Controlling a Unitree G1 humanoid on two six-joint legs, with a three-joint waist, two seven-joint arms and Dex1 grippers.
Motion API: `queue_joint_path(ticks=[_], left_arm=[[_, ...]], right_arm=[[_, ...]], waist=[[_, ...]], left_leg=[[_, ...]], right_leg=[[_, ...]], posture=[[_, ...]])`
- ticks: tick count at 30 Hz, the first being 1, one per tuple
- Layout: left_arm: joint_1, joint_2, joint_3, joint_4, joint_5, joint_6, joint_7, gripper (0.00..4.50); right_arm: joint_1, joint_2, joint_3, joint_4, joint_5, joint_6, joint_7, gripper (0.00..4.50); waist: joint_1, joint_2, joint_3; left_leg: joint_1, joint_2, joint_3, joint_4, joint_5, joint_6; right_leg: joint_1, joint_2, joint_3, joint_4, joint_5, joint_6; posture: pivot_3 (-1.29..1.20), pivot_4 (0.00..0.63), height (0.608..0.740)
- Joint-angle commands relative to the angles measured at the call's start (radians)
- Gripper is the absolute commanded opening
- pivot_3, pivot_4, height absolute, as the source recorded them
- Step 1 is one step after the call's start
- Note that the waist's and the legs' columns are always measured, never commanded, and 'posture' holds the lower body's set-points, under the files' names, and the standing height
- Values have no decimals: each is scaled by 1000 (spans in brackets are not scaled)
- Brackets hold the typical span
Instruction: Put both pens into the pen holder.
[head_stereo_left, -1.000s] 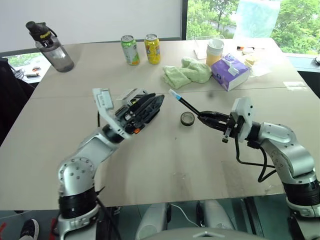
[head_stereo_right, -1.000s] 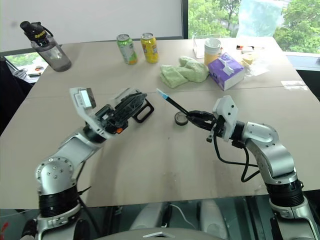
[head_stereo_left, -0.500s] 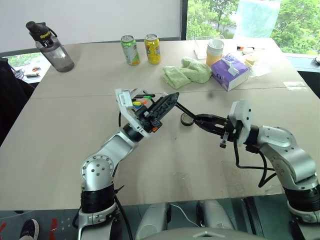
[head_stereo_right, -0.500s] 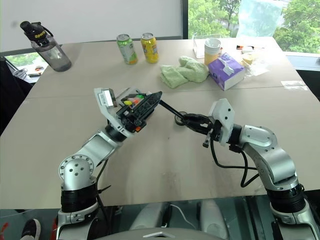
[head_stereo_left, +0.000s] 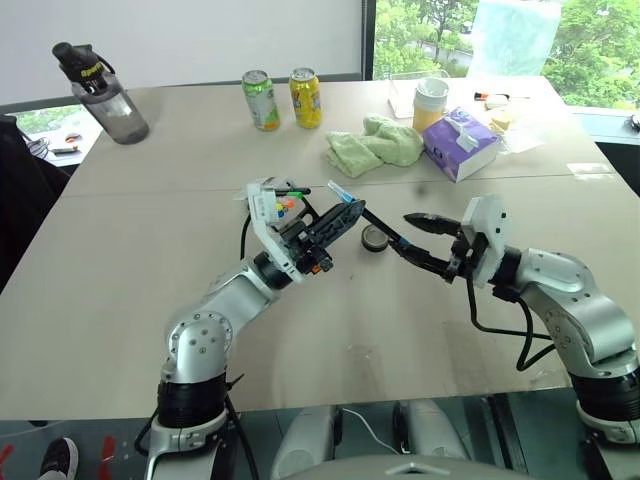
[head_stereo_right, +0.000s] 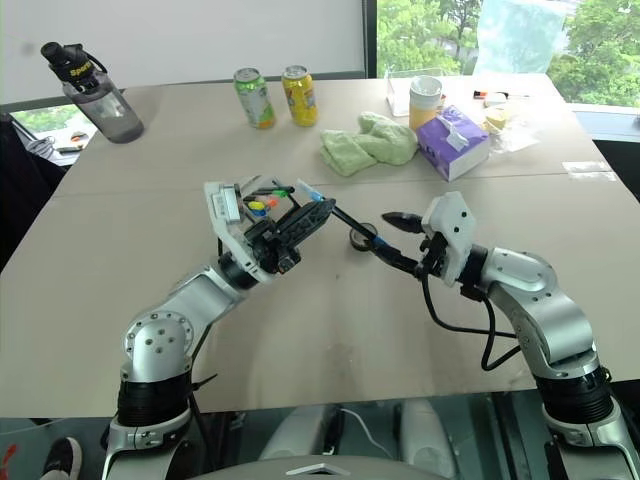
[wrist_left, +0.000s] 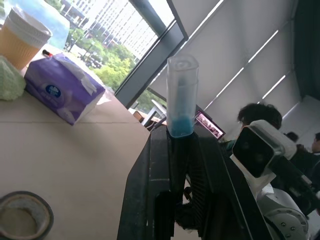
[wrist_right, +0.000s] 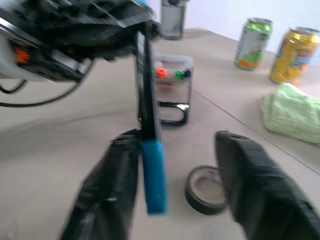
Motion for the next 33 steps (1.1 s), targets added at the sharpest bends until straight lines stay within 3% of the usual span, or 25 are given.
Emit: queue_joint_path(ticks=[1,5,8,11,16,19,24,33], left_arm=[[-33,83,-93,-93,266,-148,-67,0],[-71,231,-294,-77,701,-410,-145,0],[-126,227,-321,-53,848,-504,-105,0],[-158,302,-375,-35,1179,-632,-22,0],[-111,351,-360,-72,1483,-754,107,0],[-71,351,-346,-105,1598,-803,155,0],[26,308,-312,-158,1689,-738,144,0],[98,245,-249,-171,1745,-628,110,0]], right_arm=[[59,-31,-84,48,-17,-75,11,3750],[130,-80,-191,51,95,-96,124,3750],[131,-59,-303,49,245,-82,158,3750],[166,-65,-371,32,348,-86,227,3750],[180,-60,-378,18,396,-94,264,3750],[175,-55,-368,18,399,-96,261,3750],[175,-64,-337,15,382,-107,279,3750],[122,-75,-289,-4,388,-74,246,3750]], waist=[[-1,0,0],[0,1,0],[-5,0,1],[-5,0,1],[-5,0,1],[-1,0,1],[5,0,1],[7,0,1]], left_leg=[[0,0,1,0,0,0],[0,-1,2,-1,0,0],[1,0,3,-2,0,0],[1,1,3,-2,0,0],[1,2,4,-3,0,1],[1,1,4,-3,0,1],[1,1,3,-3,0,1],[1,1,3,-3,0,1]], right_leg=[[0,0,1,0,0,0],[0,0,1,0,0,0],[0,1,2,0,0,0],[0,2,2,0,0,0],[0,2,3,0,0,0],[0,1,3,-1,0,0],[0,1,3,0,0,0],[0,1,2,0,0,0]], posture=[[0,150,740],[0,150,740],[0,150,740],[0,150,740],[0,150,740],[0,150,740],[0,150,740],[0,150,740]])
